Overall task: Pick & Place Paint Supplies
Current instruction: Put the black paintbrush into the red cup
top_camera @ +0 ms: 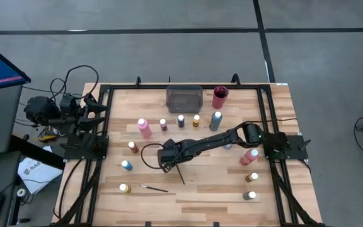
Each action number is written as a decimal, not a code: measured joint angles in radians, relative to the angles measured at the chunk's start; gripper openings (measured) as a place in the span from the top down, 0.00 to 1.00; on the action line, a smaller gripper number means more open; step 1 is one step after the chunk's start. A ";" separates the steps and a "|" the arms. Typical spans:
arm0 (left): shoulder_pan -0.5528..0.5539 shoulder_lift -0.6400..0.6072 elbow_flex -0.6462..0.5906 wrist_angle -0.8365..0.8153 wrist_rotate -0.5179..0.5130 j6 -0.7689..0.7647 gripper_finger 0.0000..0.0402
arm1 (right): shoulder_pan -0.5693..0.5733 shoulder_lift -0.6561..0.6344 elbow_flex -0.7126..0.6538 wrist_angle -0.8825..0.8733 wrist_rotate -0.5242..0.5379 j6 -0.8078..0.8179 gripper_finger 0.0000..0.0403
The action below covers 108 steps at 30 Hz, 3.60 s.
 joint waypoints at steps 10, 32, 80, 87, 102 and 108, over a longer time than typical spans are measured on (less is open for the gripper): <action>0.000 0.000 0.000 0.000 -0.001 0.003 0.44 | 0.002 -0.001 -0.001 -0.022 -0.004 0.024 0.75; 0.000 0.000 0.000 0.000 -0.001 0.004 0.44 | -0.008 -0.113 -0.009 -0.038 0.041 -0.048 1.00; 0.000 0.000 0.000 0.006 -0.209 0.046 0.44 | -0.775 -1.177 -1.382 1.461 0.348 -0.803 1.00; 0.000 0.000 0.000 0.006 -0.216 0.046 0.44 | -0.745 -1.189 -1.380 1.598 0.287 -0.766 1.00; 0.000 0.000 0.000 0.006 -0.238 0.046 0.44 | -0.785 -1.060 -1.380 1.642 0.362 -0.860 1.00; 0.000 0.000 0.000 0.006 -0.242 0.051 0.44 | -0.776 -1.021 -1.380 1.687 0.369 -0.883 0.97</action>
